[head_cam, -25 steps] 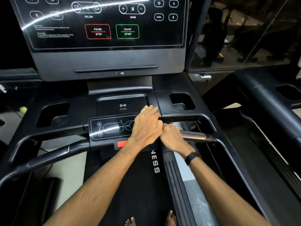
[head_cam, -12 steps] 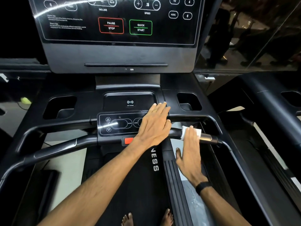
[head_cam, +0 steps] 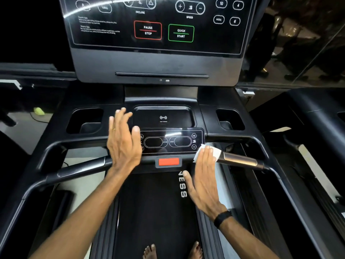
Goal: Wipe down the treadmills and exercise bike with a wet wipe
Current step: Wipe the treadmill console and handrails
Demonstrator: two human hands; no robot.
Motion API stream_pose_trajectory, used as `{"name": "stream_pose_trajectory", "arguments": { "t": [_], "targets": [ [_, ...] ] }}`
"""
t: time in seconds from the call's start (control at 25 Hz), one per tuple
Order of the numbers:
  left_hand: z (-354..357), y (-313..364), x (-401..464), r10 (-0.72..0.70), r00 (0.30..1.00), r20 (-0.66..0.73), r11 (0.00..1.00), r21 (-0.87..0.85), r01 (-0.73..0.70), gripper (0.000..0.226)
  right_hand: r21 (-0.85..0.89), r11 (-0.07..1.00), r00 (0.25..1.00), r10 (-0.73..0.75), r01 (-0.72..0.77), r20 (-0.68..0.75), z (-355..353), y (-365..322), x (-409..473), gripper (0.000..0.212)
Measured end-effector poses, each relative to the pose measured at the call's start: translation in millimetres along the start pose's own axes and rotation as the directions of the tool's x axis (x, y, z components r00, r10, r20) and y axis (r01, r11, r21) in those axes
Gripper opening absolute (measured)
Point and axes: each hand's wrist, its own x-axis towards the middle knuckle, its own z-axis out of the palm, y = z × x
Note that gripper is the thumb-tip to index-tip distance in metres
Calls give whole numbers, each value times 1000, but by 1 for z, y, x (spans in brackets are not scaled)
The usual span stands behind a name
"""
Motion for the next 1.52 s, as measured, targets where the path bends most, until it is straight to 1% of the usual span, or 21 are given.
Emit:
{"name": "stream_pose_trajectory", "arguments": {
  "t": [0.12, 0.2, 0.28, 0.36, 0.44, 0.48, 0.56, 0.64, 0.68, 0.72, 0.8, 0.88, 0.92, 1.0, 1.08, 1.12, 1.24, 1.32, 1.36, 1.44, 1.52],
  "targets": [
    [0, -22, 9, -106, 994, -13, 994, 11, 106, 47, 21, 1000, 1000, 13, -13, 3, -9, -5, 27, 77],
    [4, -24, 6, -88, 996, 18, 996, 11, 88, 48, 36, 999, 999, 29, -30, 14, -17, -12, 56, 76],
    [5, -25, 3, -41, 998, 51, 999, 12, 41, 49, -36, 999, 999, 4, -3, 36, -17, -18, 69, 74],
    [4, -27, 4, -74, 996, 52, 997, -2, 74, 51, -127, 989, 995, -73, 81, 63, -11, -21, 48, 75],
    [3, -28, 4, -114, 992, 51, 993, -18, 115, 51, -136, 977, 982, -151, 166, 111, -6, -16, 10, 76],
    [3, -27, 3, -116, 992, 58, 993, -16, 118, 52, -135, 976, 981, -159, 173, 108, -6, -12, -1, 76],
    [4, -26, 2, -109, 990, 88, 994, -9, 110, 52, -130, 988, 995, -81, 88, 55, -4, -12, 11, 75],
    [5, -26, 2, -104, 989, 101, 994, -14, 106, 52, -116, 992, 999, 46, -47, -15, -3, -32, 46, 76],
    [5, -27, 2, -107, 989, 99, 994, -14, 109, 53, -102, 993, 998, 65, -66, -18, -1, -46, 60, 78],
    [5, -27, 2, -111, 989, 94, 994, -14, 113, 54, -96, 995, 1000, 26, -25, 5, 2, -59, 64, 78],
    [4, -28, 2, -121, 989, 87, 992, -21, 123, 55, -111, 981, 984, -146, 157, 101, 10, -68, 42, 79],
    [1, -28, 2, -129, 988, 86, 991, -24, 132, 56, -110, 959, 957, -243, 262, 159, 9, -51, 6, 77],
    [1, -28, 2, -133, 987, 88, 991, -13, 135, 56, -108, 962, 962, -235, 251, 137, 5, -38, 0, 75],
    [3, -27, 1, -128, 986, 107, 992, 12, 127, 55, -115, 985, 990, -118, 126, 72, -2, -23, 17, 74],
    [3, -26, 3, -113, 987, 111, 994, 20, 112, 55, -109, 994, 999, -23, 26, 27, -4, -32, 53, 75],
    [3, -25, 4, -116, 988, 105, 993, 29, 113, 55, -118, 992, 999, -35, 39, 38, -3, -44, 67, 76],
    [3, -25, 4, -138, 987, 86, 990, 46, 135, 54, -136, 955, 958, -243, 264, 155, 8, -69, 61, 79],
    [3, -24, 4, -152, 985, 85, 988, 54, 147, 52, -132, 919, 913, -335, 371, 233, 10, -61, 30, 78],
    [3, -24, 4, -155, 984, 91, 987, 59, 150, 52, -120, 914, 906, -353, 387, 235, 7, -50, 19, 76],
    [4, -23, 4, -158, 982, 102, 985, 80, 150, 52, -106, 939, 936, -308, 328, 168, -2, -28, 18, 74],
    [5, -22, 5, -163, 980, 114, 983, 99, 152, 53, -83, 976, 977, -192, 200, 95, -10, -22, 40, 74]
  ]
}}
